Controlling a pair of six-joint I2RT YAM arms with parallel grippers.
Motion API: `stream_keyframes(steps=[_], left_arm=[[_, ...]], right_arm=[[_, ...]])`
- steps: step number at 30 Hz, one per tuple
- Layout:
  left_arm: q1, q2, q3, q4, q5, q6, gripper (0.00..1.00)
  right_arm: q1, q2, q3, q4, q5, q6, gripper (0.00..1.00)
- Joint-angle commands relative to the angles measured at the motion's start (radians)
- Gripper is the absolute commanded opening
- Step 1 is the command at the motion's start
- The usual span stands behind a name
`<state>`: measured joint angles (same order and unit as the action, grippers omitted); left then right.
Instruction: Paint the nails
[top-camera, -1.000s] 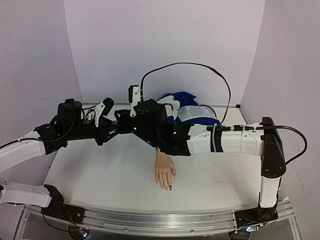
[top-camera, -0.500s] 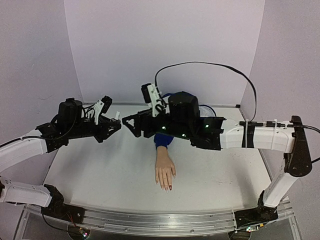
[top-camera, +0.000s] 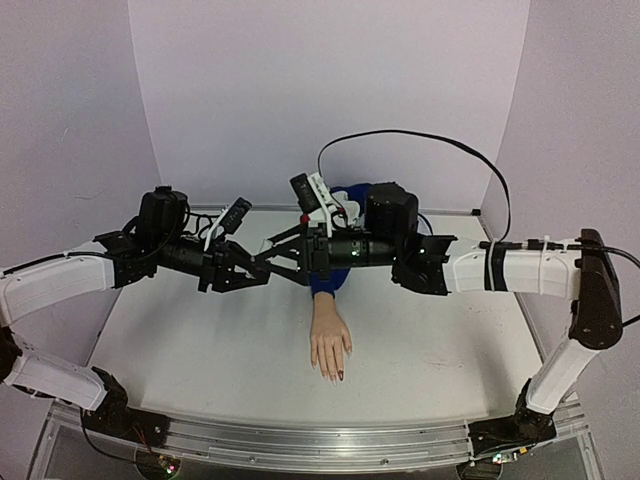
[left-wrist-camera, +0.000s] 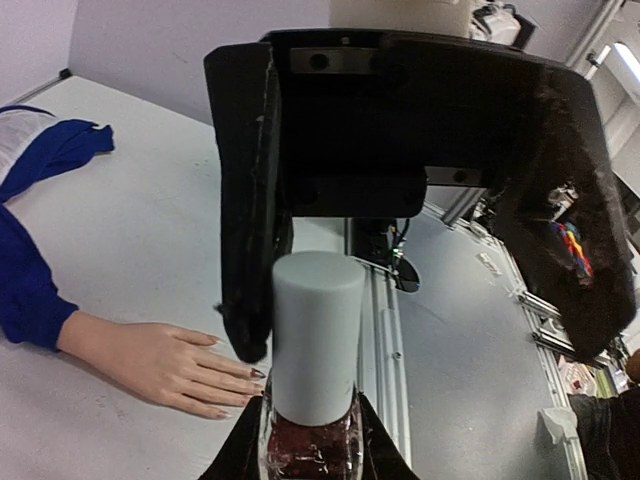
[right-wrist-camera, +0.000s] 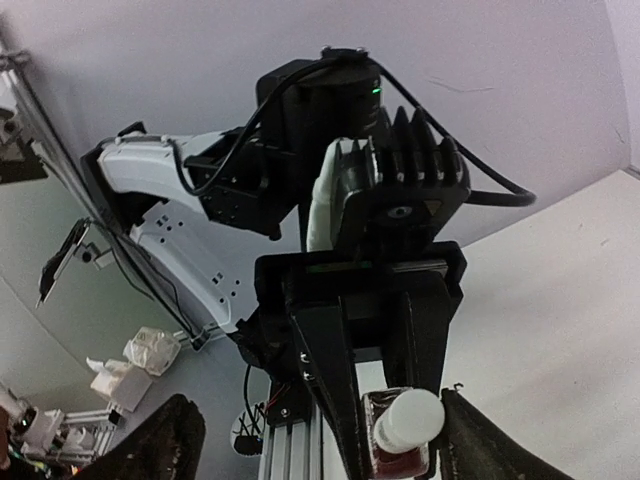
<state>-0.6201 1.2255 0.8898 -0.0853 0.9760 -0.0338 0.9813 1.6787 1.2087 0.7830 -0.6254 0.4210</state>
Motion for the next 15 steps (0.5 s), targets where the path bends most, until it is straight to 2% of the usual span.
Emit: stream_keyframes(steps=[1, 8, 15], left_arm=[[-0.013, -0.029, 0.036, 0.056, 0.142, -0.003, 0.0], [-0.018, -0.032, 0.034, 0.059, 0.173, 0.003, 0.0], [-0.021, -0.044, 0.029, 0.059, 0.169, 0.011, 0.0]], right_arm=[[-0.002, 0.032, 0.069, 0.133, -0.137, 0.014, 0.7], [-0.007, 0.081, 0.121, 0.165, -0.18, 0.034, 0.37], [-0.014, 0.096, 0.134, 0.188, -0.213, 0.048, 0.2]])
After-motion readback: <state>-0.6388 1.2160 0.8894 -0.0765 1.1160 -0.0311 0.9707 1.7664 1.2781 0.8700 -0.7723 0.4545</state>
